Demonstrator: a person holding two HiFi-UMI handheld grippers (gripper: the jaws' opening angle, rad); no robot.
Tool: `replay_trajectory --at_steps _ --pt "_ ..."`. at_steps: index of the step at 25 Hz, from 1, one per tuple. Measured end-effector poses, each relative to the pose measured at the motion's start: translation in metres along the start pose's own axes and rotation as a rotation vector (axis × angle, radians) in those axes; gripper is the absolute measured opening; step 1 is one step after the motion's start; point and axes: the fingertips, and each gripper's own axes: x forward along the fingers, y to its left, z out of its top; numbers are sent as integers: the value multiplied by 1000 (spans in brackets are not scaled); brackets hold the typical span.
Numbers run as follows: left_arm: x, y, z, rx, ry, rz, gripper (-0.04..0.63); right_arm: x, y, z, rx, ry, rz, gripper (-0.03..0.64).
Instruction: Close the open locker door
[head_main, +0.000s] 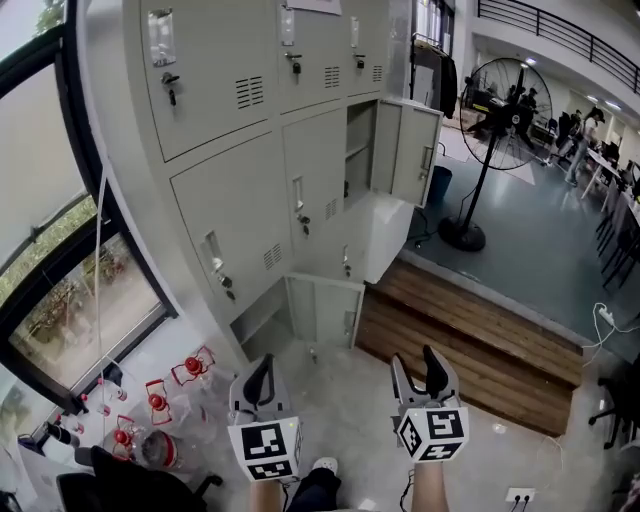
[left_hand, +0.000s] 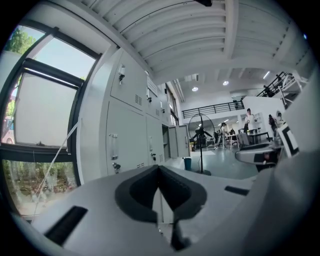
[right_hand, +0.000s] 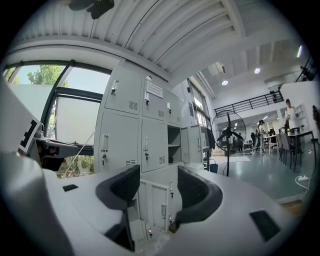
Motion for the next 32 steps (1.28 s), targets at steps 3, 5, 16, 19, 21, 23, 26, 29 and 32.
replay_trajectory --at_steps 3,5,16,19,21,23,26,29,32 --pt "30 13 3 4 -1 -6 -3 32 0 2 -2 1 -3 229" --pt "49 21 4 4 -1 -11 -2 52 1 1 4 2 -3 229" --pt "117 43 -5 -3 15 -49 -3 116 5 -13 24 28 4 229" --pt "129 43 -11 -10 34 -54 -3 126 4 -17 18 45 17 229" --pt "137 42 -17 -14 47 -57 -2 133 3 -22 20 57 23 229" --pt "144 40 -22 -18 62 -56 -3 141 0 -27 25 69 31 229" --pt "157 38 -27 -20 77 -44 -3 156 -6 -33 28 79 49 229" --pt "172 35 -33 -20 88 -22 -2 175 -16 -39 23 88 72 229" --pt "190 30 -36 -24 104 4 -2 198 -25 -45 16 106 117 229"
